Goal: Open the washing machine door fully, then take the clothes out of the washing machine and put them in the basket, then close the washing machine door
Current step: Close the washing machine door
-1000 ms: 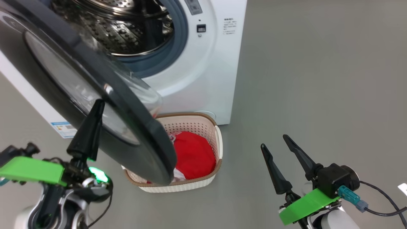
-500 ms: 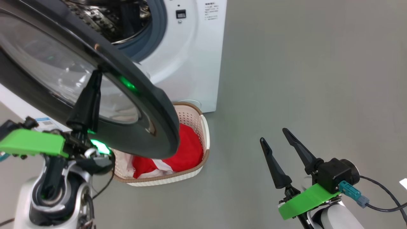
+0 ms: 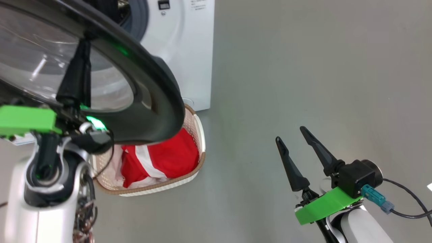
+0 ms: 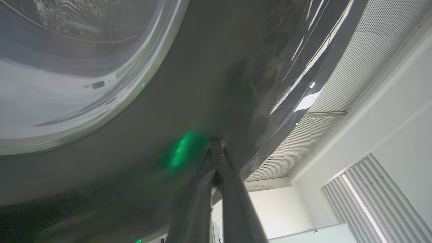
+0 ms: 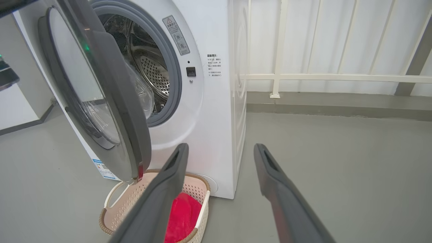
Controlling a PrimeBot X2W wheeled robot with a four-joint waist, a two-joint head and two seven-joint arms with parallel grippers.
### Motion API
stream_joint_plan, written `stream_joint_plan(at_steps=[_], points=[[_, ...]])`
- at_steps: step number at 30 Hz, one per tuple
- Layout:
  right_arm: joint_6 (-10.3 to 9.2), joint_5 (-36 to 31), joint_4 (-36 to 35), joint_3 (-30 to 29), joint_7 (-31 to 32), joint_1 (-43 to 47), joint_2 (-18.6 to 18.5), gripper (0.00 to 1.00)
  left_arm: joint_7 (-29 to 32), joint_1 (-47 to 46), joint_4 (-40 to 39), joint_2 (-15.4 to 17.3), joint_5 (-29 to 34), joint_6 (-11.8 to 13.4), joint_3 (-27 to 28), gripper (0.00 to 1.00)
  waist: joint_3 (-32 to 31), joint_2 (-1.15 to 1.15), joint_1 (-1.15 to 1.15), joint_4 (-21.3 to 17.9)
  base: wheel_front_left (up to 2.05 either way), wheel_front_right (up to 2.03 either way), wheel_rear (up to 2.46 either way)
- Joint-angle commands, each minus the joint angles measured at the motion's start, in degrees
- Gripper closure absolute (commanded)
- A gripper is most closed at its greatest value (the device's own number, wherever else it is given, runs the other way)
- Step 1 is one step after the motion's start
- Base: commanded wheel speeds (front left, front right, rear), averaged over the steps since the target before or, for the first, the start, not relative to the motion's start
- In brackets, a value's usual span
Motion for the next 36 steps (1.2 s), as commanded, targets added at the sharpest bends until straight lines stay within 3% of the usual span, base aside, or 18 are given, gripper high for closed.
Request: stream_joint_plan(at_steps=[1,21,30,31,32,33,34,36], points=[[0.25,-0.1,-1.7,1.0,-0.4,-1.6,0.1,0.0,-0.5,-3.2,-0.4,1.2,0.6,-0.8,1.9,1.0,1.2,0.0,0.0,-1.2,0.0,0.0,0.0],[0.25,0.9,-1.9,1.9,-0.4,-3.3,0.1,0.0,-4.1,-15.5,9.9,3.7,3.4,-2.6,4.4,1.0,4.8,0.0,0.0,-6.3,0.0,0.0,0.0],[0.25,1.1,-1.5,1.5,-0.4,-3.0,0.1,0.0,-3.6,-15.2,12.4,3.5,3.2,-4.7,4.4,1.0,4.1,0.0,0.0,-5.4,0.0,0.0,0.0],[0.25,1.0,-1.5,1.4,-0.4,-3.0,0.1,0.0,-3.0,-14.7,12.2,3.3,2.9,-5.0,4.1,0.96,3.9,0.0,0.0,-5.1,0.0,0.0,0.0],[0.25,0.9,-1.5,1.3,-0.4,-3.0,0.1,0.0,-2.5,-14.1,12.0,3.2,2.5,-5.3,4.1,0.67,3.7,0.0,0.0,-4.7,0.0,0.0,0.0],[0.25,0.8,-1.4,1.2,-0.4,-2.9,0.1,0.0,-2.3,-13.4,11.8,3.2,2.4,-5.5,4.0,0.11,3.4,0.0,0.0,-4.3,0.0,0.0,0.0],[0.25,0.8,-1.4,1.1,-0.4,-2.9,0.1,0.0,-1.9,-12.6,11.4,3.2,2.4,-5.8,3.9,0.0,3.2,0.0,0.0,-4.0,0.0,0.0,0.0],[0.25,0.7,-1.3,0.9,-0.4,-2.7,0.1,0.0,-1.1,-10.8,10.6,3.2,2.0,-6.2,3.8,0.0,2.5,0.0,0.0,-3.1,0.0,0.0,0.0]])
